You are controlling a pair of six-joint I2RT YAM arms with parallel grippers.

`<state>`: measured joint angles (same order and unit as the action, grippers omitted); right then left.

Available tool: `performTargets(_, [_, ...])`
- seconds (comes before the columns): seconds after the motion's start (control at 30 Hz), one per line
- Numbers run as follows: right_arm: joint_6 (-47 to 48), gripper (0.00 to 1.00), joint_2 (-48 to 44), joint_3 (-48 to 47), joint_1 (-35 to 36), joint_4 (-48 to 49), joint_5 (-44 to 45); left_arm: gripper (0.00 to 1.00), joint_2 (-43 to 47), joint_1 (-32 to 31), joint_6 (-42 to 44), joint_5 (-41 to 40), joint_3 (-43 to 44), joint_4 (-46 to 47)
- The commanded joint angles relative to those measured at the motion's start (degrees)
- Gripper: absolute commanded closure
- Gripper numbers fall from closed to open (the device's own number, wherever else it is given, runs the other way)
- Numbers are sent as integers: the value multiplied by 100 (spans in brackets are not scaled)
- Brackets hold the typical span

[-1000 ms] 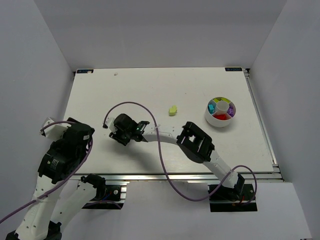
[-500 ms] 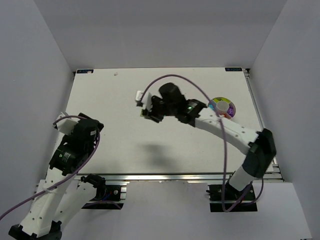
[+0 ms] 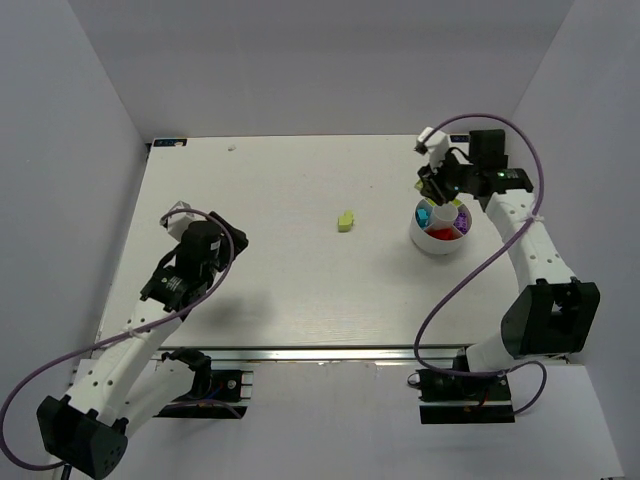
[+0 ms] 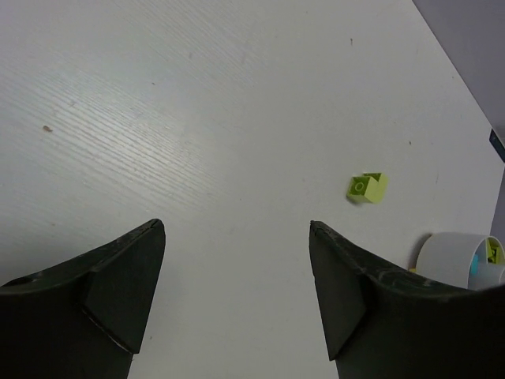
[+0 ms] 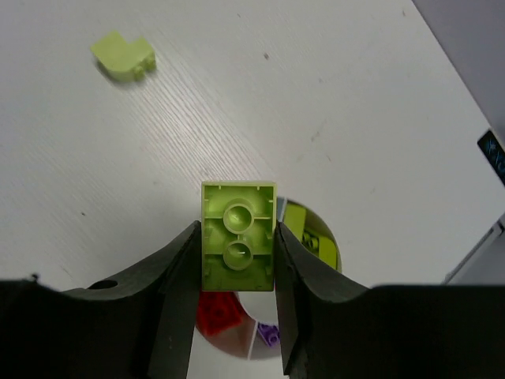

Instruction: Sort the legos into containers by color

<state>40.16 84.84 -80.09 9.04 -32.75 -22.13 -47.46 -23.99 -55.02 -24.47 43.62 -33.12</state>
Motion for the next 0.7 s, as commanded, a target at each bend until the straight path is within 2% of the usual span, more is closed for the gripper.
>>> performTargets(0.0, [247,100,6,-278,-525,-407,-696,17,-114,26,185,478,-28,596])
performTargets(0.13, [220,100,164,-296,-1174,-469,-880,17,-289,26,176,636,-72,789])
performTargets(0.33, [229,100,454,-384,-1720,-627,-1083,18,-316,26,71,794,-213,922])
performTargets(0.67, [1467,100,990,-911,-1871,-1883,-741,18,-483,26,-17,1014,-345,1141])
